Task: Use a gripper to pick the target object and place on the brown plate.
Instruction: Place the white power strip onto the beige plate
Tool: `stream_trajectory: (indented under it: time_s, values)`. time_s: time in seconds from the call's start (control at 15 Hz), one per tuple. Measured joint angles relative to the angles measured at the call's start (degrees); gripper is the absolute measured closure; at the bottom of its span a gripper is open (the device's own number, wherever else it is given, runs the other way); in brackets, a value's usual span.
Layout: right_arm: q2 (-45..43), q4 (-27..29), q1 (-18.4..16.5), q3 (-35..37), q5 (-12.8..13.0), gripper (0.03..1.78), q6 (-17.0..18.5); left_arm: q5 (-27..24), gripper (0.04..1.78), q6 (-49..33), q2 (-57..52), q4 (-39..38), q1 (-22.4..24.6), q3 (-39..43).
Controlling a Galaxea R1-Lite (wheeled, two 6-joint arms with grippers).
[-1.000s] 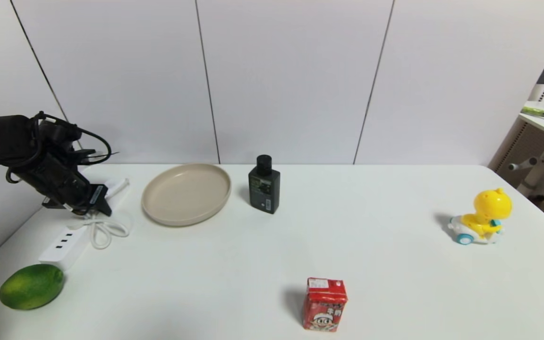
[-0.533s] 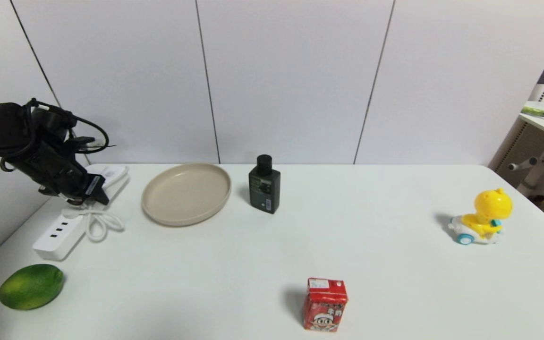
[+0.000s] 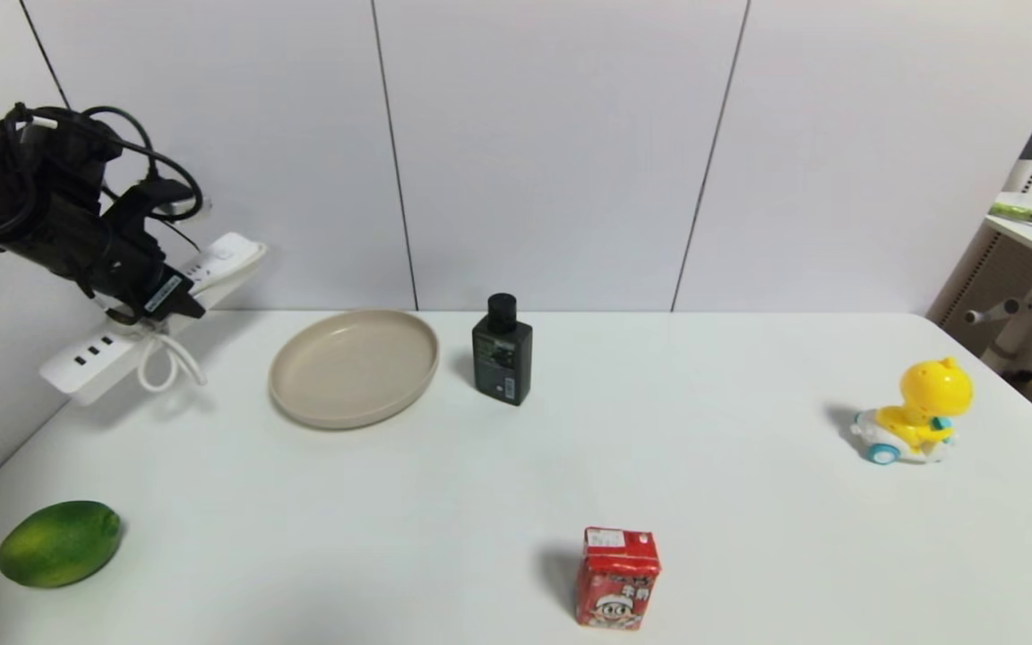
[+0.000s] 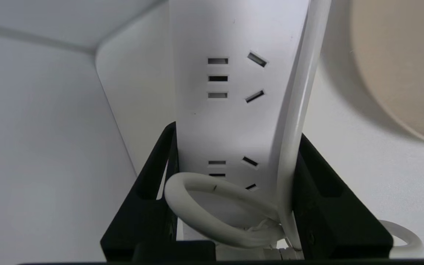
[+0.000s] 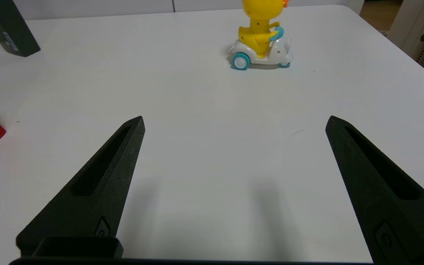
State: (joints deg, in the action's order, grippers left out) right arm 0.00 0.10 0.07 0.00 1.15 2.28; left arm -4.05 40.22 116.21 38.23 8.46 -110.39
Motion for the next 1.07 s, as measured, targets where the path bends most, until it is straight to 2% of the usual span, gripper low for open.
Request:
stream_trajectory:
  time_s: [0.27,0.47,0.8,1.07]
  values:
    - [0.0,0.0,0.0,0.0,0.0,0.11,0.0,-4.1,0.96,14.6,-1.0,0.0,-7.9,-1.9]
    - [0.0,0.0,0.0,0.0,0.0,0.11,0.0,-4.9,0.96,21.1,0.5,-0.1,-12.5,-1.8]
    - [0.0,0.0,0.0,0.0,0.0,0.11,0.0,-4.6,0.96,21.4,5.5,-1.1,-17.7,-2.1]
    - [0.0,0.0,0.0,0.0,0.0,0.11,0.0,-4.6,0.96,20.5,8.9,-2.6,-19.0,-2.2]
